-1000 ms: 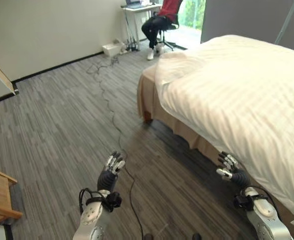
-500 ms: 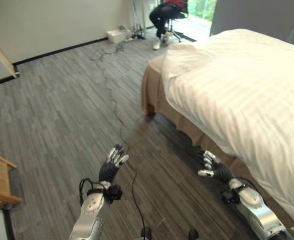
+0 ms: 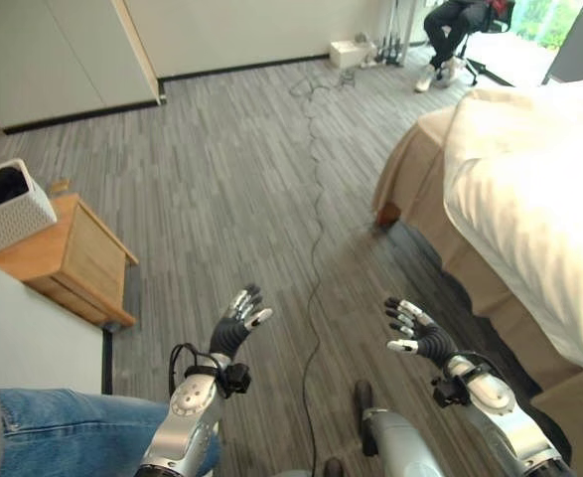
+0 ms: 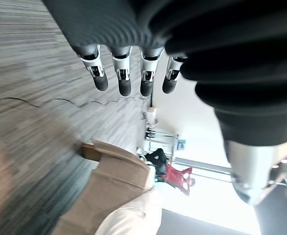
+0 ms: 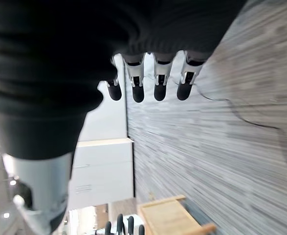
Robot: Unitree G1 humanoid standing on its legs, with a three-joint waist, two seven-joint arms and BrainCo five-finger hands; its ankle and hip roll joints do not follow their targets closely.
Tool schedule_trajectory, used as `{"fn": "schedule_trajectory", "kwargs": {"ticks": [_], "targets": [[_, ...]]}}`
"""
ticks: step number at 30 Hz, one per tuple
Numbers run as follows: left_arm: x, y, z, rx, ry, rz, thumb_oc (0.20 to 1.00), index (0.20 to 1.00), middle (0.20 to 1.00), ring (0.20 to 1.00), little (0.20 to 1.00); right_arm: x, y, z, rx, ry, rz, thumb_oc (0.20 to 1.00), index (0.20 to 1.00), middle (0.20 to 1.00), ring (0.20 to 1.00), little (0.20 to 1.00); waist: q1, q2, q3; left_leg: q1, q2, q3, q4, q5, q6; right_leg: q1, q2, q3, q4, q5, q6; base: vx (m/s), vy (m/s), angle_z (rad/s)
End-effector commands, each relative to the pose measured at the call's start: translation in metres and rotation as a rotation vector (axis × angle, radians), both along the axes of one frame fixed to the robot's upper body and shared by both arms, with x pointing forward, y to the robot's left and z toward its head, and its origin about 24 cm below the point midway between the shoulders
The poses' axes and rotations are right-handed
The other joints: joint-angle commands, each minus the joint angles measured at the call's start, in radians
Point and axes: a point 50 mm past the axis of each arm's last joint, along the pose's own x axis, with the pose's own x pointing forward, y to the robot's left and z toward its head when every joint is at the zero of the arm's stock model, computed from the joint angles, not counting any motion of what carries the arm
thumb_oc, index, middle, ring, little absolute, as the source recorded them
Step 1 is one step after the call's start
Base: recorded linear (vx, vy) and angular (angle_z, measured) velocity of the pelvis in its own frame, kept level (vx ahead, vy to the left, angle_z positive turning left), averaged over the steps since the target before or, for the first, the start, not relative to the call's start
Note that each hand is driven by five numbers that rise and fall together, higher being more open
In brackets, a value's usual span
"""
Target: Making the bed.
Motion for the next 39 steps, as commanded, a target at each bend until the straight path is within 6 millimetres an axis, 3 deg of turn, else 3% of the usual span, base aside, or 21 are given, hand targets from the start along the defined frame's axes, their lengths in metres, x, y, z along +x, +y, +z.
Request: {"fn": "schedule_trajectory", "kwargs": {"ticks": [1, 2, 4, 5, 6, 10, 12, 13, 15, 20, 22, 23, 24, 27, 29, 30, 32, 33, 35, 36, 39], "targets": [[0.025, -0.005, 0.049, 0.023, -0.226, -0.086, 1.000, 1.000, 1.000, 1.000, 1.000, 0.010, -0.010, 0.023, 0.046, -0.118, -0.043, 1.000, 1.000, 1.000, 1.000, 1.000, -0.054, -0.049, -0.009, -0.053, 0.171, -0.016, 0.395, 0.222, -0.094, 0.157, -0.097, 0.058, -0.252, 0.054, 0.085, 0.31, -0.230, 0.09], [0.029, -0.002, 0.060, 0.025, -0.265, -0.086, 1.000, 1.000, 1.000, 1.000, 1.000, 0.007, -0.018, 0.021, 0.035, -0.101, -0.067, 1.000, 1.000, 1.000, 1.000, 1.000, -0.040, -0.073, 0.014, -0.155, 0.195, 0.030, 0.547, 0.284, -0.101, 0.230, -0.110, 0.057, -0.308, 0.043, 0.057, 0.33, -0.229, 0.58], [0.033, -0.001, 0.071, 0.021, -0.312, -0.076, 1.000, 1.000, 1.000, 1.000, 1.000, 0.007, -0.023, 0.023, 0.001, -0.114, -0.082, 1.000, 1.000, 1.000, 1.000, 1.000, -0.024, -0.079, 0.032, -0.212, 0.228, 0.087, 0.561, 0.263, -0.084, 0.284, -0.110, 0.062, -0.339, 0.030, 0.052, 0.37, -0.181, 0.24], [0.034, -0.002, 0.073, 0.000, -0.317, -0.078, 1.000, 1.000, 1.000, 1.000, 1.000, 0.008, -0.025, 0.024, -0.005, -0.121, -0.090, 1.000, 1.000, 1.000, 1.000, 1.000, -0.022, -0.087, 0.033, -0.246, 0.236, 0.108, 0.537, 0.255, -0.079, 0.304, -0.118, 0.069, -0.348, 0.026, 0.051, 0.47, -0.008, -0.59], [0.033, -0.004, 0.069, -0.082, -0.296, -0.087, 1.000, 1.000, 1.000, 1.000, 1.000, 0.006, -0.028, 0.026, 0.008, -0.127, -0.105, 1.000, 1.000, 1.000, 1.000, 1.000, -0.002, -0.087, 0.038, -0.299, 0.207, 0.108, 0.424, 0.206, -0.065, 0.352, -0.121, 0.100, -0.373, 0.016, 0.063, 0.39, 0.007, -0.68], [0.027, -0.003, 0.059, -0.104, -0.261, -0.082, 1.000, 1.000, 1.000, 1.000, 1.000, 0.000, -0.028, 0.022, -0.012, -0.118, -0.085, 1.000, 1.000, 1.000, 1.000, 1.000, 0.012, -0.075, 0.025, -0.342, 0.156, 0.064, 0.229, 0.211, -0.060, 0.373, -0.123, 0.125, -0.392, -0.005, 0.073, 0.31, 0.074, -0.67], [0.023, -0.003, 0.053, -0.123, -0.243, -0.069, 1.000, 1.000, 1.000, 1.000, 1.000, -0.003, -0.024, 0.019, -0.024, -0.113, -0.066, 1.000, 1.000, 1.000, 1.000, 1.000, 0.025, -0.055, 0.022, -0.354, 0.096, 0.006, 0.093, 0.272, -0.054, 0.409, -0.096, 0.154, -0.401, -0.026, 0.073, 0.47, 0.095, -0.42], [0.021, -0.003, 0.052, -0.140, -0.247, -0.055, 1.000, 1.000, 1.000, 1.000, 1.000, -0.005, -0.023, 0.018, -0.024, -0.109, -0.054, 1.000, 1.000, 1.000, 1.000, 1.000, 0.032, -0.040, 0.019, -0.386, 0.090, 0.000, -0.006, 0.356, -0.065, 0.455, -0.074, 0.179, -0.411, -0.045, 0.072, 0.43, 0.065, -0.90], [0.023, -0.004, 0.054, -0.142, -0.260, -0.052, 1.000, 1.000, 1.000, 1.000, 1.000, -0.006, -0.022, 0.017, -0.034, -0.103, -0.046, 1.000, 1.000, 1.000, 1.000, 1.000, 0.039, -0.044, 0.017, -0.392, 0.095, 0.031, -0.030, 0.386, -0.068, 0.485, -0.065, 0.205, -0.416, -0.062, 0.071, 0.43, 0.066, -1.01], [0.031, -0.008, 0.070, -0.166, -0.335, -0.040, 1.000, 1.000, 1.000, 1.000, 1.000, -0.006, -0.013, 0.013, -0.032, -0.100, -0.025, 1.000, 1.000, 1.000, 1.000, 1.000, 0.046, -0.082, -0.020, -0.375, 0.109, 0.107, 0.033, 0.316, -0.025, 0.506, -0.107, 0.270, -0.363, -0.095, 0.099, 0.43, 0.155, -0.60], [0.037, -0.008, 0.084, -0.158, -0.400, -0.012, 1.000, 1.000, 1.000, 1.000, 1.000, -0.002, 0.000, 0.018, 0.004, -0.125, 0.016, 1.000, 1.000, 1.000, 1.000, 1.000, 0.043, -0.107, -0.021, -0.318, 0.104, 0.151, 0.001, 0.278, 0.001, 0.424, -0.122, 0.279, -0.158, -0.016, 0.167, 0.28, 0.135, -0.68], [0.037, -0.008, 0.085, -0.158, -0.401, -0.012, 1.000, 1.000, 1.000, 1.000, 1.000, -0.002, 0.000, 0.018, 0.003, -0.126, 0.016, 1.000, 1.000, 1.000, 1.000, 1.000, 0.047, -0.103, -0.024, -0.323, 0.110, 0.154, -0.001, 0.282, 0.000, 0.417, -0.117, 0.283, -0.157, -0.011, 0.166, 0.26, 0.122, -0.61], [0.040, -0.007, 0.091, -0.141, -0.424, -0.009, 1.000, 1.000, 1.000, 1.000, 1.000, 0.001, 0.007, 0.020, 0.008, -0.138, 0.040, 1.000, 1.000, 1.000, 1.000, 1.000, 0.035, -0.102, 0.004, -0.267, 0.117, 0.175, -0.015, 0.253, 0.019, 0.318, -0.120, 0.240, 0.075, 0.084, 0.222, 0.29, 0.196, -0.50], [0.041, -0.004, 0.093, -0.111, -0.429, 0.007, 1.000, 1.000, 1.000, 1.000, 1.000, -0.001, 0.011, 0.018, 0.009, -0.130, 0.050, 1.000, 1.000, 1.000, 1.000, 1.000, 0.003, -0.068, 0.036, -0.157, 0.145, 0.195, -0.068, 0.231, 0.028, 0.159, -0.136, 0.132, 0.223, 0.102, 0.220, 0.32, 0.208, -0.51], [0.039, -0.002, 0.092, -0.108, -0.422, 0.003, 1.000, 1.000, 1.000, 1.000, 1.000, -0.003, 0.007, 0.016, 0.003, -0.119, 0.043, 1.000, 1.000, 1.000, 1.000, 1.000, -0.017, -0.060, 0.040, -0.104, 0.142, 0.197, -0.089, 0.212, 0.023, 0.105, -0.163, 0.065, 0.167, 0.079, 0.195, 0.44, 0.142, 0.05], [0.035, 0.001, 0.088, -0.099, -0.401, -0.015, 1.000, 1.000, 1.000, 1.000, 1.000, -0.006, 0.000, 0.015, -0.002, -0.108, 0.026, 1.000, 1.000, 1.000, 1.000, 1.000, -0.036, -0.062, 0.040, -0.064, 0.134, 0.200, -0.102, 0.186, 0.013, 0.071, -0.165, 0.029, 0.052, 0.060, 0.183, 0.41, 0.067, -0.29], [0.034, 0.001, 0.088, -0.099, -0.400, -0.015, 1.000, 1.000, 1.000, 1.000, 1.000, -0.006, 0.000, 0.015, -0.002, -0.108, 0.026, 1.000, 1.000, 1.000, 1.000, 1.000, -0.039, -0.061, 0.042, -0.059, 0.136, 0.197, -0.104, 0.185, 0.012, 0.078, -0.164, 0.026, 0.048, 0.059, 0.183, 0.30, 0.007, -0.15], [0.033, 0.003, 0.082, -0.090, -0.376, -0.012, 1.000, 1.000, 1.000, 1.000, 1.000, -0.008, -0.004, 0.011, -0.002, -0.092, 0.004, 1.000, 1.000, 1.000, 1.000, 1.000, -0.049, -0.077, 0.034, -0.023, 0.113, 0.183, -0.118, 0.157, -0.001, 0.050, -0.163, 0.021, -0.137, 0.072, 0.182, 0.43, -0.037, 0.22], [0.032, 0.004, 0.079, -0.097, -0.367, -0.001, 1.000, 1.000, 1.000, 1.000, 1.000, -0.008, -0.004, 0.010, -0.011, -0.093, 0.001, 1.000, 1.000, 1.000, 1.000, 1.000, -0.052, -0.079, 0.034, 0.018, 0.120, 0.178, -0.127, 0.131, -0.016, 0.069, -0.176, -0.037, -0.290, 0.110, 0.192, 0.49, -0.060, 0.26], [0.032, 0.004, 0.077, -0.100, -0.358, 0.007, 1.000, 1.000, 1.000, 1.000, 1.000, -0.009, -0.004, 0.011, -0.020, -0.094, 0.003, 1.000, 1.000, 1.000, 1.000, 1.000, -0.052, -0.079, 0.028, 0.036, 0.125, 0.183, -0.127, 0.122, -0.025, 0.062, -0.186, -0.080, -0.333, 0.125, 0.196, 0.42, -0.070, 0.04], [0.031, 0.003, 0.075, -0.111, -0.348, -0.006, 1.000, 1.000, 1.000, 1.000, 1.000, -0.010, -0.005, 0.015, -0.028, -0.109, 0.017, 1.000, 1.000, 1.000, 1.000, 1.000, -0.058, -0.086, 0.006, 0.079, 0.141, 0.167, -0.108, 0.105, -0.045, 0.079, -0.177, -0.077, -0.335, 0.138, 0.186, 0.45, -0.106, 0.17]]}}
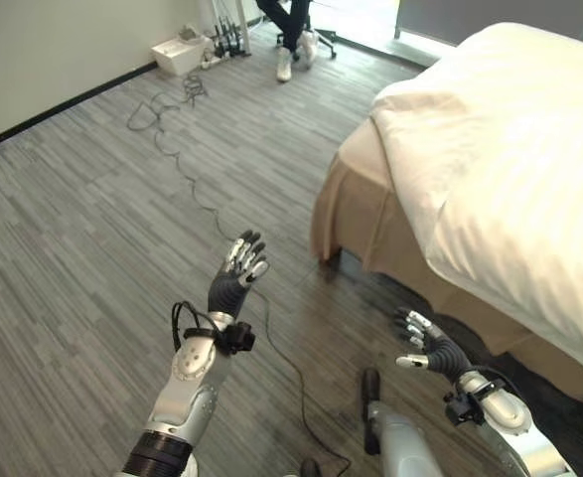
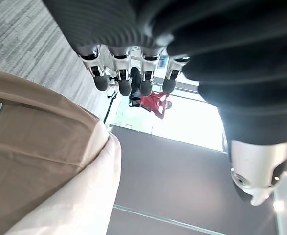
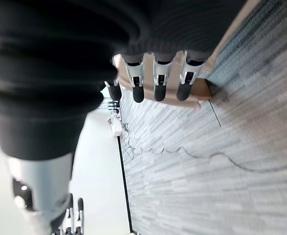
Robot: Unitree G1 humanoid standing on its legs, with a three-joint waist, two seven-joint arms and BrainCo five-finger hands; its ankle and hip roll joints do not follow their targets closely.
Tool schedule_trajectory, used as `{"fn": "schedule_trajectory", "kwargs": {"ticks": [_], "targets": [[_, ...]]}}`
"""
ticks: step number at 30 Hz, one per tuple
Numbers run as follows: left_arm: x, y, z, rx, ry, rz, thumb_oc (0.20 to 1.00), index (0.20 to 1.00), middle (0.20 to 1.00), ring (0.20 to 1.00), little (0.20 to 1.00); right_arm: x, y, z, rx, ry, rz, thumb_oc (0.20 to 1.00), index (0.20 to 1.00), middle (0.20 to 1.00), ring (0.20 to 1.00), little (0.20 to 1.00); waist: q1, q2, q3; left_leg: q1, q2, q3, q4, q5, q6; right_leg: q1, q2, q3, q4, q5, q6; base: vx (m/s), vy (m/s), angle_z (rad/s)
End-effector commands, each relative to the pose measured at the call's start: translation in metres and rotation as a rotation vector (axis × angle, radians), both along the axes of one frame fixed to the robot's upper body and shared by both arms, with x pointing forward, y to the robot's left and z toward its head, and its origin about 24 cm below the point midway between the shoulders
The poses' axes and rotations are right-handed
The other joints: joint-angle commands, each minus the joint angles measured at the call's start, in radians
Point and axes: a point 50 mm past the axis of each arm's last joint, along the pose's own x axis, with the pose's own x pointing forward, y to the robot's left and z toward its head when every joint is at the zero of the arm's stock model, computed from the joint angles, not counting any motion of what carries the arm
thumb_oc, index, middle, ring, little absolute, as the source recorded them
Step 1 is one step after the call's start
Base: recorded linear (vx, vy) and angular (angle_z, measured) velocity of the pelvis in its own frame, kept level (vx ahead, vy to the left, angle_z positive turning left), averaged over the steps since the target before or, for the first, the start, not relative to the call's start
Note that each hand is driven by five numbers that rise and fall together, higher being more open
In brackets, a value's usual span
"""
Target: Making the bed.
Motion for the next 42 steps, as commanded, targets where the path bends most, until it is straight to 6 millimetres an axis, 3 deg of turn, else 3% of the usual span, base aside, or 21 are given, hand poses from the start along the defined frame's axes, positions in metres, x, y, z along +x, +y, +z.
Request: {"fn": "schedule_trajectory", "kwargs": {"ticks": [1, 2, 3, 4, 5, 6, 10, 14, 15, 17, 18, 20, 23, 24, 31, 32, 33, 36, 37, 38, 42], "targets": [[0.004, -0.001, 0.026, -0.003, -0.131, -0.040, 1.000, 1.000, 1.000, 1.000, 1.000, 0.009, -0.004, 0.019, 0.000, -0.102, 0.007, 1.000, 1.000, 1.000, 1.000, 1.000, -0.010, 0.005, -0.048, -0.028, 0.081, -0.003, 0.135, 0.095, -0.048, 0.070, 0.058, 0.073, 0.061, 0.054, -0.012, 0.63, -0.303, 0.42], [0.005, -0.003, 0.025, -0.039, -0.128, -0.027, 1.000, 1.000, 1.000, 1.000, 1.000, 0.017, -0.003, 0.023, 0.013, -0.125, -0.008, 1.000, 1.000, 1.000, 1.000, 1.000, -0.003, 0.011, -0.047, -0.126, 0.137, -0.003, 0.412, 0.169, -0.079, 0.125, 0.083, 0.063, 0.066, 0.021, -0.060, 0.48, -0.268, 0.54], [0.005, -0.003, 0.026, -0.038, -0.128, -0.027, 1.000, 1.000, 1.000, 1.000, 1.000, 0.017, -0.003, 0.023, 0.014, -0.125, -0.008, 1.000, 1.000, 1.000, 1.000, 1.000, -0.007, 0.007, -0.051, -0.135, 0.133, -0.007, 0.414, 0.173, -0.078, 0.120, 0.078, 0.060, 0.064, 0.025, -0.060, 0.33, -0.314, 0.64], [0.005, -0.003, 0.028, -0.062, -0.135, -0.016, 1.000, 1.000, 1.000, 1.000, 1.000, 0.019, -0.001, 0.032, 0.044, -0.164, 0.005, 1.000, 1.000, 1.000, 1.000, 1.000, -0.006, 0.004, -0.041, -0.194, 0.176, 0.015, 0.599, 0.251, -0.100, 0.151, 0.087, 0.045, 0.064, 0.006, -0.096, 0.26, -0.268, 0.43], [0.005, -0.007, 0.027, -0.075, -0.126, -0.025, 1.000, 1.000, 1.000, 1.000, 1.000, 0.019, -0.005, 0.031, 0.022, -0.156, -0.009, 1.000, 1.000, 1.000, 1.000, 1.000, 0.019, -0.010, -0.014, -0.293, 0.173, 0.017, 0.774, 0.243, -0.089, 0.213, 0.094, 0.059, 0.062, -0.038, -0.129, 0.54, -0.256, 0.12], [0.008, -0.011, 0.029, -0.089, -0.130, -0.040, 1.000, 1.000, 1.000, 1.000, 1.000, 0.019, -0.010, 0.033, -0.031, -0.173, -0.031, 1.000, 1.000, 1.000, 1.000, 1.000, 0.036, -0.017, 0.005, -0.391, 0.145, 0.053, 0.673, 0.186, -0.067, 0.275, 0.072, 0.088, 0.048, -0.053, -0.109, 0.50, -0.100, -0.32], [0.011, -0.014, 0.032, -0.075, -0.145, -0.060, 1.000, 1.000, 1.000, 1.000, 1.000, 0.014, -0.018, 0.032, -0.033, -0.169, -0.060, 1.000, 1.000, 1.000, 1.000, 1.000, 0.033, -0.007, -0.011, -0.418, 0.125, 0.088, 0.436, 0.184, -0.050, 0.302, 0.058, 0.117, 0.044, -0.076, -0.082, 0.34, 0.129, -0.39], [0.012, -0.016, 0.036, -0.075, -0.167, -0.061, 1.000, 1.000, 1.000, 1.000, 1.000, 0.013, -0.019, 0.030, -0.066, -0.171, -0.059, 1.000, 1.000, 1.000, 1.000, 1.000, 0.036, 0.021, -0.012, -0.403, 0.145, -0.038, 0.210, 0.273, -0.080, 0.332, 0.066, 0.197, 0.060, -0.113, -0.073, 0.32, 0.202, -0.87], [0.013, -0.014, 0.038, -0.081, -0.179, -0.044, 1.000, 1.000, 1.000, 1.000, 1.000, 0.012, -0.021, 0.030, -0.068, -0.174, -0.064, 1.000, 1.000, 1.000, 1.000, 1.000, 0.043, 0.029, -0.013, -0.410, 0.177, -0.158, 0.148, 0.321, -0.104, 0.348, 0.059, 0.267, 0.067, -0.129, -0.065, 0.35, 0.222, -1.20], [0.013, -0.014, 0.038, -0.080, -0.180, -0.036, 1.000, 1.000, 1.000, 1.000, 1.000, 0.012, -0.022, 0.029, -0.068, -0.167, -0.066, 1.000, 1.000, 1.000, 1.000, 1.000, 0.047, 0.034, -0.014, -0.404, 0.191, -0.213, 0.125, 0.334, -0.118, 0.350, 0.060, 0.302, 0.068, -0.135, -0.063, 0.31, 0.222, -1.13], [0.013, -0.009, 0.039, -0.075, -0.188, -0.015, 1.000, 1.000, 1.000, 1.000, 1.000, 0.012, -0.024, 0.026, -0.065, -0.152, -0.068, 1.000, 1.000, 1.000, 1.000, 1.000, 0.058, 0.041, -0.021, -0.392, 0.193, -0.360, 0.121, 0.327, -0.138, 0.353, 0.062, 0.377, 0.072, -0.147, -0.058, 0.26, 0.235, -1.13], [0.011, -0.005, 0.042, -0.072, -0.208, -0.003, 1.000, 1.000, 1.000, 1.000, 1.000, 0.010, -0.030, 0.020, -0.062, -0.115, -0.085, 1.000, 1.000, 1.000, 1.000, 1.000, 0.049, 0.047, -0.022, -0.397, 0.173, -0.430, 0.172, 0.322, -0.156, 0.356, 0.050, 0.428, 0.077, -0.148, -0.045, 0.25, 0.311, -1.30], [0.008, -0.002, 0.042, -0.064, -0.211, -0.012, 1.000, 1.000, 1.000, 1.000, 1.000, 0.007, -0.031, 0.015, -0.069, -0.084, -0.084, 1.000, 1.000, 1.000, 1.000, 1.000, 0.045, 0.048, -0.034, -0.383, 0.179, -0.390, 0.175, 0.298, -0.155, 0.357, 0.024, 0.443, 0.064, -0.141, -0.030, 0.17, 0.336, -1.12], [0.004, 0.000, 0.043, -0.050, -0.214, -0.029, 1.000, 1.000, 1.000, 1.000, 1.000, 0.003, -0.033, 0.011, -0.056, -0.062, -0.099, 1.000, 1.000, 1.000, 1.000, 1.000, 0.031, 0.055, -0.054, -0.335, 0.199, -0.319, 0.074, 0.271, -0.139, 0.333, -0.002, 0.440, 0.062, -0.122, -0.002, 0.23, 0.501, -0.54], [0.007, 0.005, 0.043, 0.058, -0.191, -0.051, 1.000, 1.000, 1.000, 1.000, 1.000, 0.004, -0.019, -0.003, 0.060, 0.009, -0.110, 1.000, 1.000, 1.000, 1.000, 1.000, 0.032, 0.018, -0.035, -0.310, 0.129, -0.222, 0.118, 0.195, -0.062, 0.242, -0.071, 0.498, 0.205, 0.037, 0.071, 0.12, 0.359, -0.29], [0.007, 0.007, 0.040, 0.079, -0.168, -0.064, 1.000, 1.000, 1.000, 1.000, 1.000, 0.003, -0.020, -0.005, 0.031, 0.017, -0.116, 1.000, 1.000, 1.000, 1.000, 1.000, 0.028, 0.015, -0.028, -0.292, 0.109, -0.191, 0.116, 0.180, -0.041, 0.224, -0.099, 0.473, 0.228, 0.101, 0.070, 0.04, 0.483, -0.16], [0.005, 0.007, 0.035, 0.084, -0.142, -0.056, 1.000, 1.000, 1.000, 1.000, 1.000, 0.002, -0.020, -0.007, 0.042, 0.025, -0.130, 1.000, 1.000, 1.000, 1.000, 1.000, 0.029, 0.032, -0.018, -0.263, 0.104, -0.119, 0.086, 0.186, -0.030, 0.174, -0.145, 0.338, 0.289, 0.140, 0.044, 0.05, 0.551, -0.33], [0.004, 0.006, 0.030, 0.083, -0.122, -0.055, 1.000, 1.000, 1.000, 1.000, 1.000, 0.001, -0.021, -0.008, 0.030, 0.032, -0.127, 1.000, 1.000, 1.000, 1.000, 1.000, 0.023, 0.044, -0.021, -0.230, 0.097, -0.084, 0.051, 0.186, -0.023, 0.168, -0.160, 0.232, 0.318, 0.115, 0.036, 0.04, 0.279, -0.63], [0.002, 0.007, 0.027, 0.077, -0.108, -0.050, 1.000, 1.000, 1.000, 1.000, 1.000, 0.000, -0.021, -0.009, 0.024, 0.035, -0.123, 1.000, 1.000, 1.000, 1.000, 1.000, 0.017, 0.048, -0.028, -0.216, 0.093, -0.069, 0.034, 0.188, -0.019, 0.162, -0.140, 0.196, 0.333, 0.086, 0.030, 0.05, 0.233, -0.63], [0.000, 0.006, 0.021, 0.069, -0.088, -0.052, 1.000, 1.000, 1.000, 1.000, 1.000, 0.000, -0.024, -0.009, 0.015, 0.037, -0.122, 1.000, 1.000, 1.000, 1.000, 1.000, 0.000, 0.049, -0.036, -0.196, 0.087, -0.041, 0.009, 0.192, -0.015, 0.121, -0.045, 0.193, 0.331, 0.020, 0.028, 0.06, 0.267, -0.51], [-0.002, 0.006, 0.016, 0.048, -0.070, -0.041, 1.000, 1.000, 1.000, 1.000, 1.000, 0.000, -0.027, -0.010, 0.006, 0.039, -0.128, 1.000, 1.000, 1.000, 1.000, 1.000, 0.011, 0.044, -0.040, -0.187, 0.079, 0.001, 0.014, 0.189, -0.013, 0.124, -0.003, 0.091, 0.273, -0.034, 0.004, 0.01, 0.078, -0.71]]}}
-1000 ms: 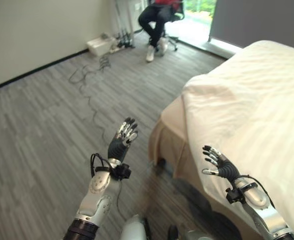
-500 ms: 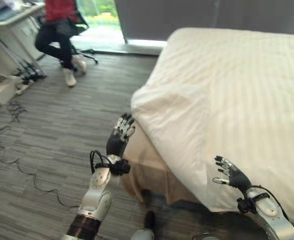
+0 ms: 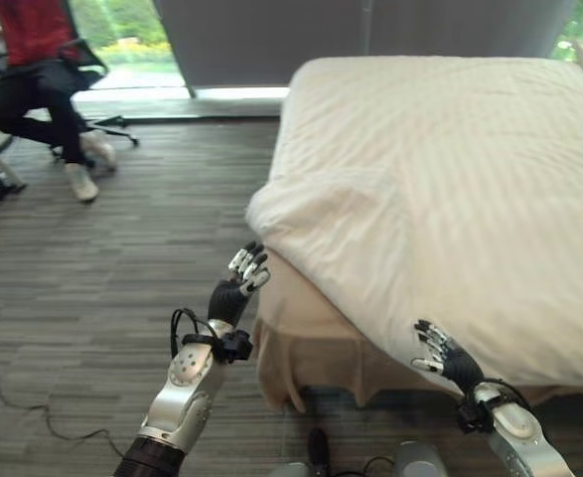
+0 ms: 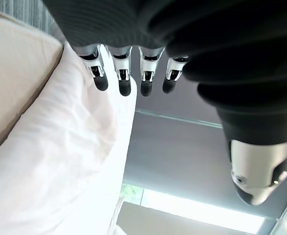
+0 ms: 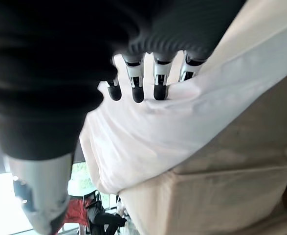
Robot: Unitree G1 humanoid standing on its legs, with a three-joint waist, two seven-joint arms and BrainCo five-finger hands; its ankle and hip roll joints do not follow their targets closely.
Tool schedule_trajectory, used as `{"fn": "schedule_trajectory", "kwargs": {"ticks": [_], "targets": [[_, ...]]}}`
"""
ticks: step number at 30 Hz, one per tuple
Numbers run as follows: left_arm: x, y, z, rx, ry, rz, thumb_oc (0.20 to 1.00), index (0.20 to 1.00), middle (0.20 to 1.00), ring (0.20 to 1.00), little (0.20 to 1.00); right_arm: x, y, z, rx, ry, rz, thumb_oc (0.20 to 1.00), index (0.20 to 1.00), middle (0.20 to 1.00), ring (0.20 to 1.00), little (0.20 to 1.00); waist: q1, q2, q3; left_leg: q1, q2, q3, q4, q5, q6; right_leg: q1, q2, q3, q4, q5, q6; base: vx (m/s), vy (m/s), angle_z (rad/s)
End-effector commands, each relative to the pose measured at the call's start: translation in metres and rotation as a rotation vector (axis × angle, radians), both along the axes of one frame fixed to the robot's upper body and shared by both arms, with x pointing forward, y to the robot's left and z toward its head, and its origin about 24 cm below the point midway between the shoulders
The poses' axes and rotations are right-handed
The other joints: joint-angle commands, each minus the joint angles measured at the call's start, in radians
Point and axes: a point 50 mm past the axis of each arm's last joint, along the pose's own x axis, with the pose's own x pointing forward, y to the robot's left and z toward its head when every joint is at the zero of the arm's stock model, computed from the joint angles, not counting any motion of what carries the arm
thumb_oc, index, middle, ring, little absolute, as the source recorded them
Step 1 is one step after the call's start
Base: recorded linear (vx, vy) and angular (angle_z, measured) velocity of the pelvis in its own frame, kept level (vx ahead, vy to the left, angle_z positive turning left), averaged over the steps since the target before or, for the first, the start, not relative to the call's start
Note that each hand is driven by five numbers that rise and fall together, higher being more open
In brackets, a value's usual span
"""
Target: Making the bed.
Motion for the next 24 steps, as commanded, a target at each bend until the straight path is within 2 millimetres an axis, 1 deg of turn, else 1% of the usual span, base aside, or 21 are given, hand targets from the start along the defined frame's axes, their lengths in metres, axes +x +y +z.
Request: {"fn": "schedule_trajectory", "kwargs": {"ticks": [1, 2, 4, 5, 7, 8, 10, 12, 13, 14, 15, 17, 18, 19, 20, 21, 22, 24], "targets": [[0.002, -0.003, 0.018, 0.005, -0.106, -0.012, 1.000, 1.000, 1.000, 1.000, 1.000, 0.008, -0.002, 0.011, -0.013, -0.066, 0.026, 1.000, 1.000, 1.000, 1.000, 1.000, -0.003, -0.007, -0.041, 0.066, 0.067, -0.016, 0.037, -0.039, -0.064, 0.032, 0.027, -0.071, -0.139, 0.131, -0.020, -0.03, -0.083, -0.57], [0.001, -0.004, 0.018, -0.014, -0.110, -0.010, 1.000, 1.000, 1.000, 1.000, 1.000, 0.011, 0.001, 0.013, -0.005, -0.077, 0.042, 1.000, 1.000, 1.000, 1.000, 1.000, 0.007, -0.018, -0.050, 0.065, 0.074, 0.015, 0.053, -0.046, -0.071, 0.058, 0.024, -0.093, -0.185, 0.127, -0.026, -0.03, -0.082, -0.22], [0.001, -0.004, 0.018, -0.014, -0.110, -0.010, 1.000, 1.000, 1.000, 1.000, 1.000, 0.011, 0.001, 0.013, -0.005, -0.077, 0.042, 1.000, 1.000, 1.000, 1.000, 1.000, 0.008, -0.017, -0.049, 0.066, 0.075, 0.016, 0.054, -0.047, -0.071, 0.060, 0.025, -0.092, -0.188, 0.128, -0.027, 0.00, -0.087, -0.65], [-0.001, -0.004, 0.015, -0.034, -0.108, -0.006, 1.000, 1.000, 1.000, 1.000, 1.000, 0.012, 0.003, 0.013, -0.007, -0.072, 0.060, 1.000, 1.000, 1.000, 1.000, 1.000, 0.013, -0.025, -0.059, 0.062, 0.074, 0.026, 0.063, -0.043, -0.079, 0.110, 0.045, -0.053, -0.283, 0.130, -0.030, 0.00, -0.121, -0.56], [-0.004, -0.003, 0.012, -0.056, -0.094, 0.006, 1.000, 1.000, 1.000, 1.000, 1.000, 0.015, 0.004, 0.015, -0.005, -0.083, 0.070, 1.000, 1.000, 1.000, 1.000, 1.000, 0.028, -0.022, -0.069, 0.069, 0.080, 0.042, 0.061, -0.041, -0.083, 0.129, 0.053, -0.047, -0.314, 0.139, -0.034, 0.02, -0.138, -0.13], [-0.006, -0.003, 0.012, -0.071, -0.091, 0.003, 1.000, 1.000, 1.000, 1.000, 1.000, 0.016, 0.006, 0.016, 0.005, -0.087, 0.075, 1.000, 1.000, 1.000, 1.000, 1.000, 0.028, -0.021, -0.073, 0.069, 0.083, 0.048, 0.067, -0.040, -0.086, 0.137, 0.058, -0.039, -0.324, 0.138, -0.037, 0.02, -0.134, -0.25], [-0.004, -0.005, 0.013, -0.074, -0.097, -0.001, 1.000, 1.000, 1.000, 1.000, 1.000, 0.016, 0.007, 0.017, 0.005, -0.088, 0.082, 1.000, 1.000, 1.000, 1.000, 1.000, 0.031, -0.026, -0.069, 0.051, 0.101, 0.063, 0.127, -0.040, -0.105, 0.151, 0.057, -0.055, -0.337, 0.137, -0.042, -0.01, -0.127, -0.25], [-0.002, -0.006, 0.015, -0.075, -0.106, -0.004, 1.000, 1.000, 1.000, 1.000, 1.000, 0.017, 0.007, 0.018, 0.003, -0.093, 0.081, 1.000, 1.000, 1.000, 1.000, 1.000, 0.032, -0.031, -0.053, 0.023, 0.125, 0.072, 0.205, -0.025, -0.125, 0.163, 0.056, -0.061, -0.340, 0.133, -0.052, -0.04, -0.121, -0.07], [0.000, -0.009, 0.016, -0.092, -0.109, -0.002, 1.000, 1.000, 1.000, 1.000, 1.000, 0.016, 0.005, 0.016, -0.016, -0.088, 0.080, 1.000, 1.000, 1.000, 1.000, 1.000, 0.039, -0.031, -0.039, -0.015, 0.139, 0.065, 0.264, 0.010, -0.140, 0.179, 0.051, -0.064, -0.344, 0.126, -0.057, -0.03, -0.083, -0.07], [0.000, -0.009, 0.016, -0.092, -0.109, -0.002, 1.000, 1.000, 1.000, 1.000, 1.000, 0.016, 0.005, 0.016, -0.017, -0.088, 0.079, 1.000, 1.000, 1.000, 1.000, 1.000, 0.038, -0.030, -0.039, -0.018, 0.140, 0.063, 0.267, 0.010, -0.141, 0.179, 0.051, -0.066, -0.344, 0.127, -0.058, -0.02, -0.030, -0.20], [0.001, -0.010, 0.016, -0.101, -0.113, -0.001, 1.000, 1.000, 1.000, 1.000, 1.000, 0.015, 0.003, 0.017, -0.035, -0.093, 0.075, 1.000, 1.000, 1.000, 1.000, 1.000, 0.040, -0.027, -0.035, -0.039, 0.138, 0.058, 0.252, 0.024, -0.144, 0.185, 0.044, -0.069, -0.348, 0.123, -0.055, 0.01, 0.022, -0.18], [0.001, -0.011, 0.015, -0.104, -0.111, -0.003, 1.000, 1.000, 1.000, 1.000, 1.000, 0.013, -0.003, 0.018, -0.046, -0.096, 0.055, 1.000, 1.000, 1.000, 1.000, 1.000, 0.036, -0.020, -0.043, -0.047, 0.109, 0.034, 0.199, 0.014, -0.133, 0.192, 0.033, -0.066, -0.354, 0.121, -0.051, 0.04, 0.039, -0.01], [0.001, -0.011, 0.015, -0.104, -0.111, -0.003, 1.000, 1.000, 1.000, 1.000, 1.000, 0.013, -0.003, 0.018, -0.046, -0.096, 0.055, 1.000, 1.000, 1.000, 1.000, 1.000, 0.036, -0.020, -0.043, -0.047, 0.108, 0.034, 0.199, 0.015, -0.132, 0.192, 0.033, -0.066, -0.354, 0.121, -0.051, 0.08, 0.115, 0.13], [0.000, -0.010, 0.013, -0.101, -0.105, 0.008, 1.000, 1.000, 1.000, 1.000, 1.000, 0.010, -0.009, 0.018, -0.061, -0.096, 0.037, 1.000, 1.000, 1.000, 1.000, 1.000, 0.027, 0.000, -0.049, -0.056, 0.103, 0.002, 0.130, 0.043, -0.130, 0.189, 0.026, -0.050, -0.350, 0.117, -0.048, 0.08, 0.146, 0.07], [0.000, -0.009, 0.013, -0.096, -0.107, 0.013, 1.000, 1.000, 1.000, 1.000, 1.000, 0.009, -0.012, 0.018, -0.071, -0.096, 0.030, 1.000, 1.000, 1.000, 1.000, 1.000, 0.028, 0.004, -0.047, -0.070, 0.109, -0.014, 0.118, 0.056, -0.135, 0.190, 0.018, -0.038, -0.348, 0.115, -0.047, 0.12, 0.202, 0.04], [0.001, -0.008, 0.014, -0.092, -0.111, 0.023, 1.000, 1.000, 1.000, 1.000, 1.000, 0.010, -0.015, 0.018, -0.085, -0.097, 0.024, 1.000, 1.000, 1.000, 1.000, 1.000, 0.032, 0.003, -0.044, -0.088, 0.117, -0.050, 0.118, 0.067, -0.141, 0.189, 0.005, -0.021, -0.340, 0.111, -0.045, 0.11, 0.175, -0.08], [0.001, -0.005, 0.017, -0.093, -0.126, 0.042, 1.000, 1.000, 1.000, 1.000, 1.000, 0.012, -0.017, 0.020, -0.102, -0.106, 0.024, 1.000, 1.000, 1.000, 1.000, 1.000, 0.041, 0.001, -0.035, -0.100, 0.135, -0.118, 0.126, 0.070, -0.150, 0.179, -0.009, 0.009, -0.320, 0.105, -0.043, 0.08, 0.189, -0.19], [0.003, 0.001, 0.025, -0.102, -0.163, 0.068, 1.000, 1.000, 1.000, 1.000, 1.000, 0.019, -0.018, 0.025, -0.111, -0.130, 0.030, 1.000, 1.000, 1.000, 1.000, 1.000, 0.049, 0.001, -0.028, -0.088, 0.182, -0.209, 0.140, 0.084, -0.170, 0.150, -0.024, 0.063, -0.287, 0.099, -0.038, 0.03, 0.200, -0.34]]}}
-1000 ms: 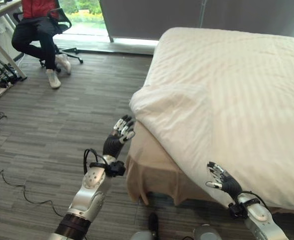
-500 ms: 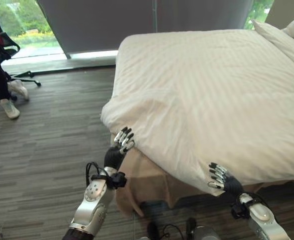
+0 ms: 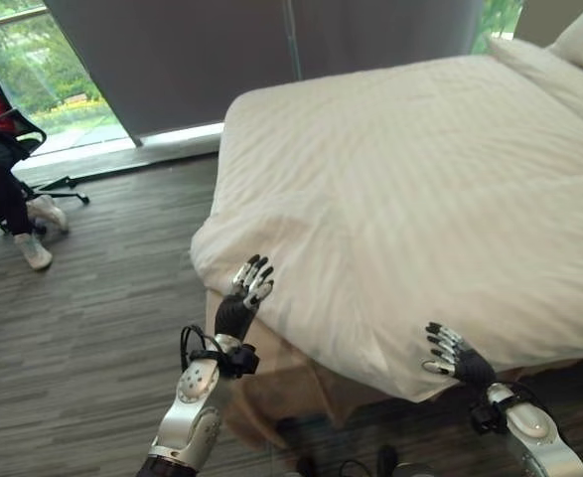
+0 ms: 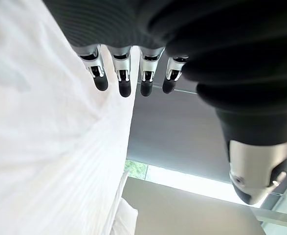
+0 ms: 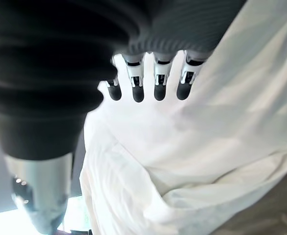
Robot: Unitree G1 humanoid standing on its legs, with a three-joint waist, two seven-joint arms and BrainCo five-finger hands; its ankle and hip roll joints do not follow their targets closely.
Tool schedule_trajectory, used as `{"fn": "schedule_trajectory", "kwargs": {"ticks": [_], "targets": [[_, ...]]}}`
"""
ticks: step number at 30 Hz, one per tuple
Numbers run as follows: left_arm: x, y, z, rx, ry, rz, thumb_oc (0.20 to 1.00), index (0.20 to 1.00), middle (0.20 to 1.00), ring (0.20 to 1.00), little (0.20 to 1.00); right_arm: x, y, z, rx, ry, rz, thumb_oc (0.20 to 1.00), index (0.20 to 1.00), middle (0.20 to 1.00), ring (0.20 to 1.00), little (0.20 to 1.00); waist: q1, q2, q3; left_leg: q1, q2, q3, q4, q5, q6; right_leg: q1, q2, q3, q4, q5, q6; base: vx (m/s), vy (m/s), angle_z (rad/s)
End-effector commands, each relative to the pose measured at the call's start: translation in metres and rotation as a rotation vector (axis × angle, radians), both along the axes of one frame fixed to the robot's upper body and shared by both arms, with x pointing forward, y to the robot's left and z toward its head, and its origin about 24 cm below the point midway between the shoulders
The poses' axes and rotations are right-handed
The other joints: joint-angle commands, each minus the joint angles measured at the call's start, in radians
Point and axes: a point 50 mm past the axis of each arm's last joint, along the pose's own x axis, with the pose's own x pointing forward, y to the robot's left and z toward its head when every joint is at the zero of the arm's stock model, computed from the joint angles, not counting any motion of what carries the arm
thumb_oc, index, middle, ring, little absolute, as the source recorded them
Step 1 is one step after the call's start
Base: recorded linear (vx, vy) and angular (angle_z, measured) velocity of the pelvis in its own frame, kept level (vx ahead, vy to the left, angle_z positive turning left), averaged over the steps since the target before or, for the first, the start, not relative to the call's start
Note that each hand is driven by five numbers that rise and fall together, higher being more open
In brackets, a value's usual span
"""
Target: Making the bed.
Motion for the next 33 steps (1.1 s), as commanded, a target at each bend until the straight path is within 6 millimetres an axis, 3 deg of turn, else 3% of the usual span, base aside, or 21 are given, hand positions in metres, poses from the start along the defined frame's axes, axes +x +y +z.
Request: {"fn": "schedule_trajectory", "kwargs": {"ticks": [1, 3, 4, 5, 7, 9, 10, 11, 13, 14, 15, 17, 18, 19, 20, 21, 23, 26, 29, 31, 33], "targets": [[0.009, 0.015, 0.040, -0.005, -0.206, 0.074, 1.000, 1.000, 1.000, 1.000, 1.000, 0.021, 0.004, 0.026, -0.021, -0.149, 0.059, 1.000, 1.000, 1.000, 1.000, 1.000, 0.028, -0.009, -0.009, -0.020, 0.096, -0.127, 0.034, 0.137, -0.035, -0.039, -0.070, 0.067, 0.123, -0.031, 0.095, 0.00, 0.216, -0.36], [0.010, 0.018, 0.044, -0.007, -0.223, 0.086, 1.000, 1.000, 1.000, 1.000, 1.000, 0.023, 0.004, 0.027, -0.021, -0.154, 0.068, 1.000, 1.000, 1.000, 1.000, 1.000, 0.031, -0.009, -0.009, -0.004, 0.117, -0.170, 0.052, 0.154, -0.044, -0.051, -0.076, 0.087, 0.133, -0.029, 0.100, 0.01, 0.207, -1.12], [0.010, 0.022, 0.050, -0.005, -0.249, 0.101, 1.000, 1.000, 1.000, 1.000, 1.000, 0.025, 0.004, 0.028, -0.026, -0.153, 0.085, 1.000, 1.000, 1.000, 1.000, 1.000, 0.035, -0.011, -0.015, 0.028, 0.154, -0.263, 0.105, 0.197, -0.062, -0.078, -0.093, 0.128, 0.154, -0.019, 0.119, 0.03, 0.313, -1.29], [0.011, 0.023, 0.054, -0.002, -0.266, 0.103, 1.000, 1.000, 1.000, 1.000, 1.000, 0.024, 0.004, 0.029, -0.029, -0.150, 0.088, 1.000, 1.000, 1.000, 1.000, 1.000, 0.029, -0.010, -0.020, 0.048, 0.168, -0.295, 0.123, 0.208, -0.068, -0.090, -0.106, 0.150, 0.161, -0.015, 0.131, 0.03, 0.315, -0.77], [0.012, 0.025, 0.058, 0.009, -0.280, 0.099, 1.000, 1.000, 1.000, 1.000, 1.000, 0.023, 0.002, 0.026, -0.023, -0.135, 0.083, 1.000, 1.000, 1.000, 1.000, 1.000, 0.019, -0.006, -0.030, 0.081, 0.187, -0.337, 0.150, 0.220, -0.085, -0.110, -0.131, 0.177, 0.163, 0.001, 0.152, 0.04, 0.398, -0.47], [0.012, 0.026, 0.062, 0.015, -0.295, 0.099, 1.000, 1.000, 1.000, 1.000, 1.000, 0.022, 0.002, 0.024, -0.017, -0.124, 0.077, 1.000, 1.000, 1.000, 1.000, 1.000, 0.014, 0.001, -0.034, 0.102, 0.186, -0.357, 0.159, 0.187, -0.097, -0.127, -0.156, 0.206, 0.165, 0.019, 0.175, 0.04, 0.593, -0.48], [0.011, 0.028, 0.063, 0.020, -0.299, 0.091, 1.000, 1.000, 1.000, 1.000, 1.000, 0.022, 0.000, 0.025, -0.006, -0.123, 0.064, 1.000, 1.000, 1.000, 1.000, 1.000, 0.001, 0.009, -0.036, 0.102, 0.179, -0.323, 0.147, 0.111, -0.097, -0.135, -0.192, 0.227, 0.174, 0.041, 0.202, 0.02, 0.495, -0.01], [0.011, 0.028, 0.063, 0.019, -0.299, 0.091, 1.000, 1.000, 1.000, 1.000, 1.000, 0.022, 0.000, 0.025, -0.005, -0.123, 0.064, 1.000, 1.000, 1.000, 1.000, 1.000, 0.006, 0.009, -0.035, 0.105, 0.179, -0.317, 0.150, 0.107, -0.096, -0.136, -0.191, 0.233, 0.175, 0.040, 0.203, -0.01, 0.536, -0.11], [0.013, 0.025, 0.061, 0.023, -0.285, 0.059, 1.000, 1.000, 1.000, 1.000, 1.000, 0.018, 0.000, 0.020, 0.021, -0.112, 0.026, 1.000, 1.000, 1.000, 1.000, 1.000, -0.010, 0.011, -0.045, 0.168, 0.173, -0.202, 0.026, -0.020, -0.082, -0.151, -0.243, 0.216, 0.173, 0.073, 0.241, -0.04, 0.490, -0.14], [0.014, 0.021, 0.057, 0.041, -0.264, 0.036, 1.000, 1.000, 1.000, 1.000, 1.000, 0.015, 0.000, 0.017, 0.024, -0.108, 0.002, 1.000, 1.000, 1.000, 1.000, 1.000, -0.005, 0.001, -0.044, 0.206, 0.144, -0.170, -0.040, -0.072, -0.058, -0.172, -0.273, 0.218, 0.181, 0.125, 0.253, -0.05, 0.626, -0.19], [0.014, 0.021, 0.050, 0.067, -0.229, 0.032, 1.000, 1.000, 1.000, 1.000, 1.000, 0.013, 0.000, 0.015, 0.020, -0.106, -0.018, 1.000, 1.000, 1.000, 1.000, 1.000, -0.012, -0.009, -0.044, 0.243, 0.110, -0.142, -0.086, -0.100, -0.031, -0.199, -0.302, 0.225, 0.190, 0.230, 0.253, -0.05, 0.703, -0.33], [0.009, 0.021, 0.039, 0.092, -0.181, 0.029, 1.000, 1.000, 1.000, 1.000, 1.000, 0.008, 0.007, 0.007, 0.080, -0.080, -0.055, 1.000, 1.000, 1.000, 1.000, 1.000, -0.014, -0.011, -0.035, 0.296, 0.047, -0.096, -0.123, -0.122, 0.006, -0.242, -0.346, 0.201, 0.177, 0.362, 0.246, -0.09, 0.636, -0.67], [0.008, 0.022, 0.038, 0.110, -0.173, 0.038, 1.000, 1.000, 1.000, 1.000, 1.000, 0.008, 0.010, 0.003, 0.105, -0.068, -0.069, 1.000, 1.000, 1.000, 1.000, 1.000, -0.004, -0.008, -0.021, 0.309, 0.026, -0.062, -0.123, -0.123, 0.016, -0.263, -0.366, 0.136, 0.165, 0.415, 0.250, -0.16, 0.567, -1.04], [0.006, 0.027, 0.036, 0.131, -0.163, 0.054, 1.000, 1.000, 1.000, 1.000, 1.000, 0.007, 0.013, 0.001, 0.116, -0.057, -0.069, 1.000, 1.000, 1.000, 1.000, 1.000, 0.018, 0.001, -0.011, 0.319, 0.007, -0.023, -0.123, -0.114, 0.024, -0.275, -0.392, -0.038, 0.150, 0.418, 0.253, -0.20, 0.513, -1.38], [0.003, 0.030, 0.037, 0.126, -0.163, 0.050, 1.000, 1.000, 1.000, 1.000, 1.000, 0.007, 0.016, -0.001, 0.136, -0.047, -0.060, 1.000, 1.000, 1.000, 1.000, 1.000, 0.016, 0.005, -0.007, 0.308, -0.003, -0.013, -0.123, -0.113, 0.035, -0.271, -0.377, -0.096, 0.153, 0.387, 0.248, -0.23, 0.465, -1.50], [0.000, 0.032, 0.037, 0.128, -0.166, 0.038, 1.000, 1.000, 1.000, 1.000, 1.000, 0.005, 0.018, -0.002, 0.151, -0.040, -0.043, 1.000, 1.000, 1.000, 1.000, 1.000, 0.005, 0.011, -0.003, 0.299, 0.001, -0.002, -0.123, -0.109, 0.038, -0.273, -0.335, -0.084, 0.170, 0.353, 0.246, -0.24, 0.389, -0.89], [0.003, 0.032, 0.034, 0.144, -0.151, 0.027, 1.000, 1.000, 1.000, 1.000, 1.000, 0.000, 0.014, -0.001, 0.134, -0.038, -0.023, 1.000, 1.000, 1.000, 1.000, 1.000, -0.030, 0.010, 0.001, 0.261, -0.018, -0.013, -0.117, -0.090, 0.058, -0.275, -0.211, 0.029, 0.243, 0.270, 0.242, -0.26, 0.397, 0.08], [0.005, 0.032, 0.035, 0.171, -0.153, 0.046, 1.000, 1.000, 1.000, 1.000, 1.000, 0.003, 0.010, 0.005, 0.112, -0.068, -0.031, 1.000, 1.000, 1.000, 1.000, 1.000, -0.024, 0.012, 0.001, 0.205, -0.067, -0.005, -0.107, -0.053, 0.099, -0.218, -0.130, -0.027, 0.362, 0.145, 0.178, -0.26, 0.327, 0.35], [-0.002, 0.033, 0.029, 0.123, -0.126, 0.058, 1.000, 1.000, 1.000, 1.000, 1.000, 0.009, 0.013, 0.007, 0.099, -0.080, -0.005, 1.000, 1.000, 1.000, 1.000, 1.000, -0.001, 0.012, -0.009, 0.169, -0.091, 0.020, -0.086, -0.039, 0.126, -0.168, -0.061, -0.061, 0.482, 0.059, 0.138, -0.17, 0.209, -0.06], [-0.008, 0.034, 0.021, 0.110, -0.092, 0.069, 1.000, 1.000, 1.000, 1.000, 1.000, 0.017, 0.017, 0.011, 0.087, -0.103, 0.018, 1.000, 1.000, 1.000, 1.000, 1.000, 0.021, 0.007, -0.022, 0.144, -0.097, 0.043, -0.064, -0.037, 0.134, -0.143, -0.033, -0.086, 0.492, 0.046, 0.130, -0.13, 0.116, -0.32], [-0.013, 0.037, 0.015, 0.102, -0.066, 0.089, 1.000, 1.000, 1.000, 1.000, 1.000, 0.022, 0.021, 0.015, 0.089, -0.123, 0.028, 1.000, 1.000, 1.000, 1.000, 1.000, 0.047, -0.002, -0.033, 0.125, -0.102, 0.065, -0.049, -0.035, 0.137, -0.111, -0.051, -0.117, 0.471, 0.049, 0.129, -0.13, 0.055, -0.53]]}}
